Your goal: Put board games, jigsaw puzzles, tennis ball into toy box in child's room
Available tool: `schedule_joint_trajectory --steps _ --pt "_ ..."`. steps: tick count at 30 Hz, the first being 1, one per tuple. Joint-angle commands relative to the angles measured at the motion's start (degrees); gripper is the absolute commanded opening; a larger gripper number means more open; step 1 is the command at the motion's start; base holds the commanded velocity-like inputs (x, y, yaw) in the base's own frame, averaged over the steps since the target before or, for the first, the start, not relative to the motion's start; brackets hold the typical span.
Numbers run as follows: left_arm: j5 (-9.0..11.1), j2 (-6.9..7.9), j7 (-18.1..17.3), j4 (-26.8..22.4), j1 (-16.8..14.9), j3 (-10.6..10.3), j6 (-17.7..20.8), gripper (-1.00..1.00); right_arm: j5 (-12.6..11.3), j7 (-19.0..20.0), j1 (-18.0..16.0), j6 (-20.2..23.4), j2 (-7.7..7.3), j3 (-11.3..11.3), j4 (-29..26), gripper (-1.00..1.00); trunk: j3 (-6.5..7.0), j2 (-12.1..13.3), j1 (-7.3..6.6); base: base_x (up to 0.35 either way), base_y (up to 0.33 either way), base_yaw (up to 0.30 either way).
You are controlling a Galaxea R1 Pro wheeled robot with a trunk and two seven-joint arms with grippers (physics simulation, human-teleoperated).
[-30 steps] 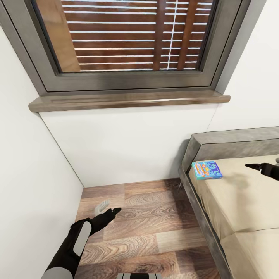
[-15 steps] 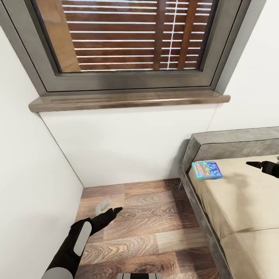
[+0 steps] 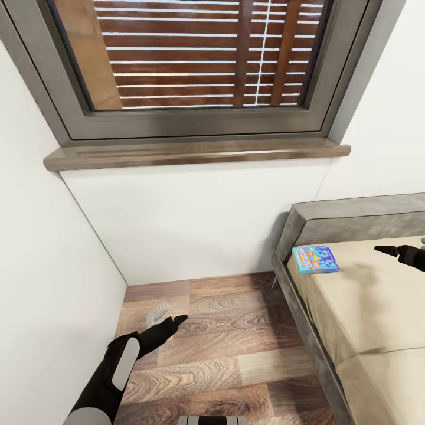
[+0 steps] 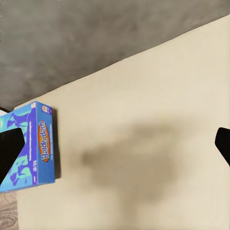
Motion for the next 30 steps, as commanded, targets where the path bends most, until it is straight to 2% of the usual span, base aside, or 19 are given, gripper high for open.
schedule_joint_trajectory --steps 1,7,16,21,30 --pt "0.16 -0.07 -0.17 -0.05 -0.03 0.29 0.48 1.00 -0.36 -0.08 -0.05 0.44 0.00 -0.06 -0.01 1.00 -0.05 -0.02 -0.01 0.033 0.000 0.000" --pt "0.13 -0.07 -0.29 -0.04 0.03 0.28 0.46 1.00 -0.36 -0.08 -0.05 0.49 0.00 -0.06 -0.08 1.00 -0.05 -0.02 -0.01 0.146 0.000 0.000" --pt "0.11 -0.04 -0.36 -0.04 0.06 0.28 0.44 1.00 -0.31 -0.08 -0.05 0.51 -0.01 -0.10 -0.11 1.00 -0.05 -0.02 -0.01 0.264 0.000 -0.029" --pt "0.09 -0.01 -0.37 -0.04 0.06 0.27 0.44 1.00 -0.29 -0.08 -0.07 0.52 -0.09 -0.11 -0.12 1.00 -0.05 -0.02 -0.01 0.209 0.000 -0.163" --pt "0.10 -0.01 -0.36 -0.04 0.07 0.27 0.44 1.00 -0.28 -0.07 -0.08 0.53 -0.15 -0.12 -0.12 1.00 -0.05 -0.02 -0.01 0.074 0.000 -0.222"
